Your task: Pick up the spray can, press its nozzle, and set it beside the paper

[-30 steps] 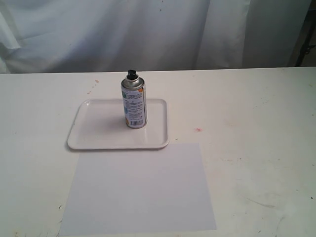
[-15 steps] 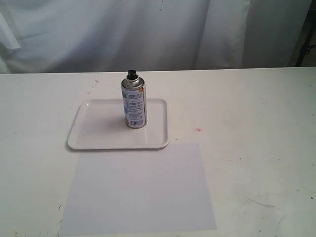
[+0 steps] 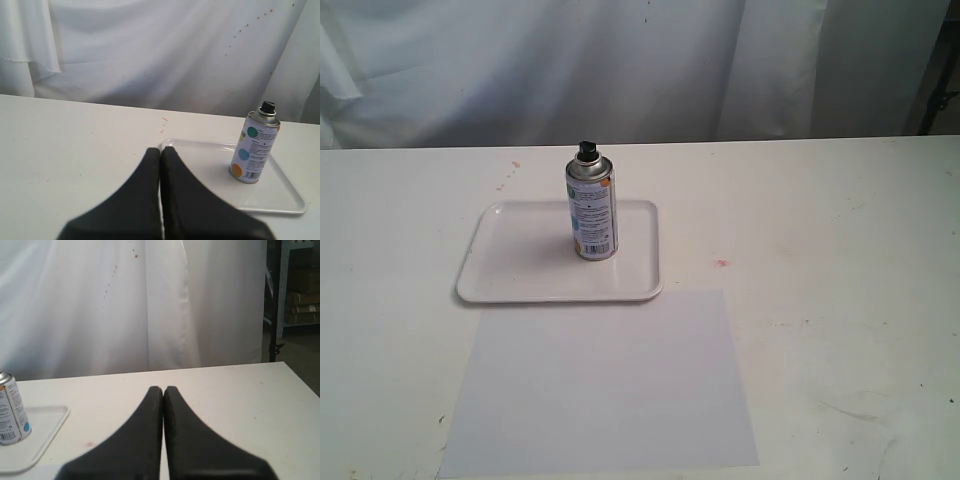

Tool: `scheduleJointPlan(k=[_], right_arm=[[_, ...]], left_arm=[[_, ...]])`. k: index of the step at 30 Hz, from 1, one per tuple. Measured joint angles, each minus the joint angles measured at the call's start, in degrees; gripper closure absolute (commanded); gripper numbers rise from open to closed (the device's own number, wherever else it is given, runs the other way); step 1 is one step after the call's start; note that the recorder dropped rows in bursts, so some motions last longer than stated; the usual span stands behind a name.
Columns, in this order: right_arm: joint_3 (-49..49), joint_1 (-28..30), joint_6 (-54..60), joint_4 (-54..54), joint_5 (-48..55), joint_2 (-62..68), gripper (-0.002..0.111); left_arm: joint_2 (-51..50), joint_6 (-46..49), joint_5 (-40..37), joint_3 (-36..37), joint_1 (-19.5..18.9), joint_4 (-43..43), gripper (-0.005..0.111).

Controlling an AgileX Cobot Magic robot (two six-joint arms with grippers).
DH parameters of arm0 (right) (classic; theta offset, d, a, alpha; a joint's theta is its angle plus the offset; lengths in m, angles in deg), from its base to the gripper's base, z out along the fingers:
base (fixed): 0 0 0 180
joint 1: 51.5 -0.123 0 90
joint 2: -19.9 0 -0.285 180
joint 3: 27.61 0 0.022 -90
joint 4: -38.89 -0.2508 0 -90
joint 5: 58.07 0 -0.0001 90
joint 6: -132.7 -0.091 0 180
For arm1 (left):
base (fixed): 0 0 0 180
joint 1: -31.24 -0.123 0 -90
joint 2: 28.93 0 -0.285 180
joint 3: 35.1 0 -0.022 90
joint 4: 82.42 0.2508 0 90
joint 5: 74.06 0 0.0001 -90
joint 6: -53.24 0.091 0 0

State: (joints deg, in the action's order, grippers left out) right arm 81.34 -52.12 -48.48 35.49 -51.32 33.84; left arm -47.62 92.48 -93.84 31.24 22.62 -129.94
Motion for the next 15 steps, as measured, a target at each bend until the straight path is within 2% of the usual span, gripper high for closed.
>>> scheduleJointPlan(k=[15], right_arm=[[-5.93, 0.14, 0.57, 0.01, 2.5, -2.7, 0.108]], left_arm=[[0.0, 0.0, 0.0, 0.0, 0.0, 0.0, 0.107]])
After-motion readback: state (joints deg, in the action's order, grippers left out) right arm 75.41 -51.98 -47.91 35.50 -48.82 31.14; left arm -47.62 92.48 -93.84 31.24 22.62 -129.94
